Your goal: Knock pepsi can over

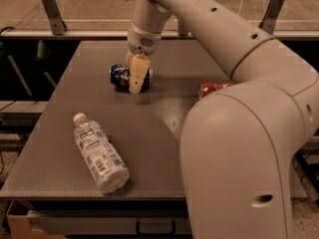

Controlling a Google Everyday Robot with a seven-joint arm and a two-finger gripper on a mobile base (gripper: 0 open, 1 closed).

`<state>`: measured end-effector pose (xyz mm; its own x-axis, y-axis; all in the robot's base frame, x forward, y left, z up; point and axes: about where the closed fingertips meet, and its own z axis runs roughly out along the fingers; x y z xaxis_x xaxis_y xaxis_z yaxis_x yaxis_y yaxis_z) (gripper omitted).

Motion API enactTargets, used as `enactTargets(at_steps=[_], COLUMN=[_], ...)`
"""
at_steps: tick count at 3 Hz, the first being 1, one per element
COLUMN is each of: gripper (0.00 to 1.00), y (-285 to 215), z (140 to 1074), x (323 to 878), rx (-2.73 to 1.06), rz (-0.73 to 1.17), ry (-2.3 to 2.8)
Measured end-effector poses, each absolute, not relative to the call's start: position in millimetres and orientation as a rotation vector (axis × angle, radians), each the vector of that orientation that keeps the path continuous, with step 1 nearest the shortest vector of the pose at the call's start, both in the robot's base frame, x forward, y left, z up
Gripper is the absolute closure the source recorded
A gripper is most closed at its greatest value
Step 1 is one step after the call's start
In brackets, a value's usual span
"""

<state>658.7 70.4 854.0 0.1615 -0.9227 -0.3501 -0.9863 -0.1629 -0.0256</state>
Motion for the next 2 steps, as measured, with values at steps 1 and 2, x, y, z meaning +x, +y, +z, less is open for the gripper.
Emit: enactTargets(at_steps=[1,2], gripper=[0.0,0.0], y=[69.1,64.9], z=[856.9,863.6], x=[659.7,662.5], rx=[-2.183,-2.155], rz=[0.364,0.351], ry=[1.846,1.843])
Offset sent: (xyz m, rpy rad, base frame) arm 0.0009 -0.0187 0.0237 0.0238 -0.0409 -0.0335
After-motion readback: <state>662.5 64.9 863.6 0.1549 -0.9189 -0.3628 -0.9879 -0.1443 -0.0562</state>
